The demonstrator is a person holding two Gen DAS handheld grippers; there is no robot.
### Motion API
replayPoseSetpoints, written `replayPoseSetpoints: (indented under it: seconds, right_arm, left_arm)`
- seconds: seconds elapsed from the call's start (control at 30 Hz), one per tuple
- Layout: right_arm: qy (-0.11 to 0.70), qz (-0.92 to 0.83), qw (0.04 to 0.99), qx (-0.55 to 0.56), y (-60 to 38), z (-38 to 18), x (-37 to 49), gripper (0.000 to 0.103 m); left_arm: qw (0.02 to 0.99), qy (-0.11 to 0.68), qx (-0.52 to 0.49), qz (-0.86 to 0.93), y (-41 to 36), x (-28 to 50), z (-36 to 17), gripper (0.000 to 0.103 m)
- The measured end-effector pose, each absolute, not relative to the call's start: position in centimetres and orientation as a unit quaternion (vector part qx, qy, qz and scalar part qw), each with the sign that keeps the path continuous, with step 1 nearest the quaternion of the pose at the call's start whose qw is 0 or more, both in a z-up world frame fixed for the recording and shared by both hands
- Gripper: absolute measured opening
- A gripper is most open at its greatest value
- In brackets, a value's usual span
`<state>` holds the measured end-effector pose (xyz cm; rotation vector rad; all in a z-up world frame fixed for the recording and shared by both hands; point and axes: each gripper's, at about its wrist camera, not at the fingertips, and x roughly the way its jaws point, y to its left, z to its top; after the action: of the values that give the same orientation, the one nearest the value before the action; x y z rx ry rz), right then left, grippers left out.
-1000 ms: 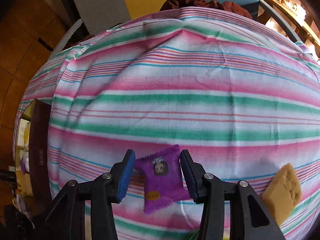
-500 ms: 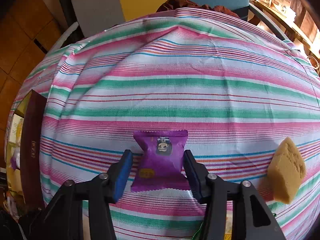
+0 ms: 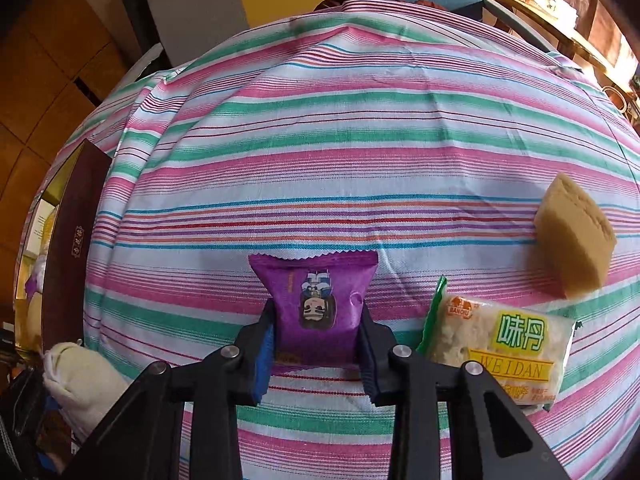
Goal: Organize objects
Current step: 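Carry the sock bundle toward the gold tray with the left tool while the right holds the packet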
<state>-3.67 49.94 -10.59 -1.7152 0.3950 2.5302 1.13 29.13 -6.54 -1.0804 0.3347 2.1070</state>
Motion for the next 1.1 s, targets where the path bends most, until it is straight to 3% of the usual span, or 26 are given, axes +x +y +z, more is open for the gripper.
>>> replayPoseSetpoints:
  seconds: [0.47, 1.1]
  right_arm:
    - [0.081, 0.840, 0.019, -0.536, 49.2, -10.8, -3.3, 0.037]
    - [0.025, 0.852, 0.024, -0.522, 48.1, -10.6, -3.3, 0.037]
  left_arm:
    - [0.322, 0.103, -0.354, 0.872, 24.0, 2.3, 0.0, 0.053]
    - [0.252, 0.085, -0.353, 0.897, 19.2, 1.0, 0.4, 0.053]
